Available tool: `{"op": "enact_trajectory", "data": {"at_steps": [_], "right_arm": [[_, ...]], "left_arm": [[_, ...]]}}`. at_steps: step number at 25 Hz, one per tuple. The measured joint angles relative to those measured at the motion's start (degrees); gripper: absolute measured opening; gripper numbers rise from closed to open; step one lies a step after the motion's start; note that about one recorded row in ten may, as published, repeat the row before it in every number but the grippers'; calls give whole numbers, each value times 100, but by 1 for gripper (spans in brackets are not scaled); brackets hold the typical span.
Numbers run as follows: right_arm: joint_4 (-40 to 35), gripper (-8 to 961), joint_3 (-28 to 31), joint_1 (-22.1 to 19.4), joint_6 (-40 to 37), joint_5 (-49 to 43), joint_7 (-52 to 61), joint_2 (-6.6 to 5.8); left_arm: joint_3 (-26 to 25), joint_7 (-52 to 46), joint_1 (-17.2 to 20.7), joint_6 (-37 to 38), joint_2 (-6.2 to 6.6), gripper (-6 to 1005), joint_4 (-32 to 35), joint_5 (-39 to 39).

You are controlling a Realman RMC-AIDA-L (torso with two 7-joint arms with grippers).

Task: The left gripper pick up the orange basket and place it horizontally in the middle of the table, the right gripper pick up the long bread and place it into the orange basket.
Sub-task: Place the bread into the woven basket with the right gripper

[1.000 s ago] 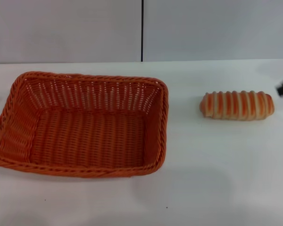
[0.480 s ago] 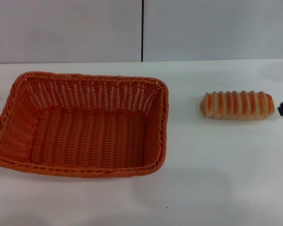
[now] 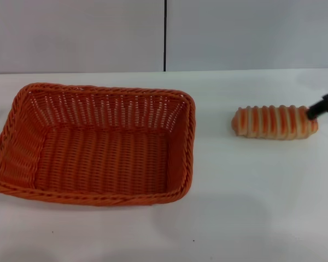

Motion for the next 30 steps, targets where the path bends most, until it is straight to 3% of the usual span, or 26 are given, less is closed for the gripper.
{"op": "enact_trajectory", "data": {"at_steps": [5,14,24,30], "right_arm": [[57,506,12,-57,279,471,-9,-54],[773,489,85,118,716,522,-44,-51],[908,464,85,175,796,778,-153,-46],[1032,376,115,182,776,743,108,-54]], "left_arm": [[0,13,-64,-30,-6,811,0,0],[-3,10,-96,-66,-9,811,0,3],[0,8,-111,-122,-9,811,0,2],[-17,7,-119,-146,0,811,2,-6]]}}
